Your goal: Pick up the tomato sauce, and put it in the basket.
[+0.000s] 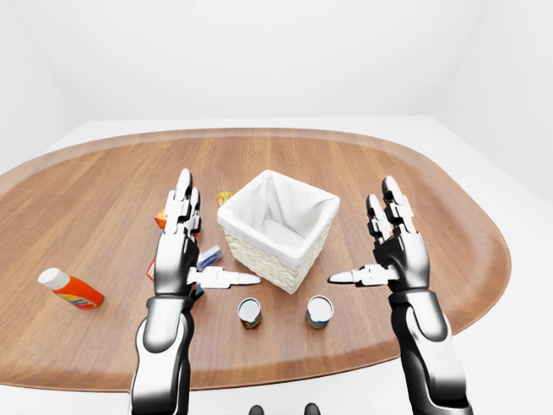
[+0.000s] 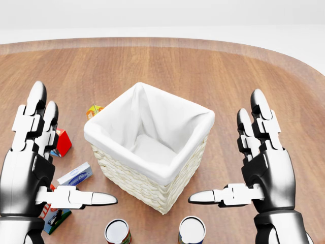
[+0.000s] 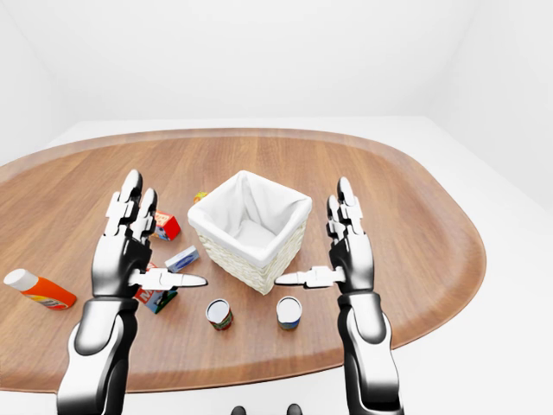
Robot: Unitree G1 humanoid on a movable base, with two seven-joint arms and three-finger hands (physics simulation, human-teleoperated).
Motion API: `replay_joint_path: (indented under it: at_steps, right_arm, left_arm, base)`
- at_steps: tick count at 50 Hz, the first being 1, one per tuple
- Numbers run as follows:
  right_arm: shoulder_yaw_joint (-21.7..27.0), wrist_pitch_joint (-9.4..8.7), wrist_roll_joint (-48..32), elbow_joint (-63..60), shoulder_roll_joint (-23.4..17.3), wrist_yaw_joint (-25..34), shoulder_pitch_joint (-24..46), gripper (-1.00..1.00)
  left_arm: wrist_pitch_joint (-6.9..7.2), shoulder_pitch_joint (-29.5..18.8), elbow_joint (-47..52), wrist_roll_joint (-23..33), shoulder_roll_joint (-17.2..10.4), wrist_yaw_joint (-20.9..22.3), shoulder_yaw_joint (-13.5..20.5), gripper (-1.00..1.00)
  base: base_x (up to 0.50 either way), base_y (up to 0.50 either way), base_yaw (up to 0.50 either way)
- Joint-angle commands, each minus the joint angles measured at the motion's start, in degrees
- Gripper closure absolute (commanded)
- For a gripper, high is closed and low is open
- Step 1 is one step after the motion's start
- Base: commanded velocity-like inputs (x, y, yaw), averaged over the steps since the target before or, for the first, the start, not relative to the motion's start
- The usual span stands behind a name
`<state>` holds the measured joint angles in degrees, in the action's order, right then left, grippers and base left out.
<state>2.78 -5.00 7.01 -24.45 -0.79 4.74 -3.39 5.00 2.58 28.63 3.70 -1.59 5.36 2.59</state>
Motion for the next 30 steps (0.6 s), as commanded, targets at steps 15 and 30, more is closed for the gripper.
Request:
replay_joint_path:
  at_steps: [15, 30]
  right_arm:
    - [0.2, 0.00, 0.1, -0.4, -0.1, -0.1, 0.3, -1.00]
    - [0.3, 0.00, 0.2, -0.7, -0.1, -0.1, 0.2, -1.00]
  left_arm:
    - [0.00, 1.1, 1.3, 7.2, -0.1, -0.1, -0.3, -1.00]
    - [0.00, 2.0, 2.7, 12.5, -0.4, 0.6, 0.0, -1.00]
  base:
    - [0.00, 0.00, 0.00]
    - [0.00, 0.00, 0.00]
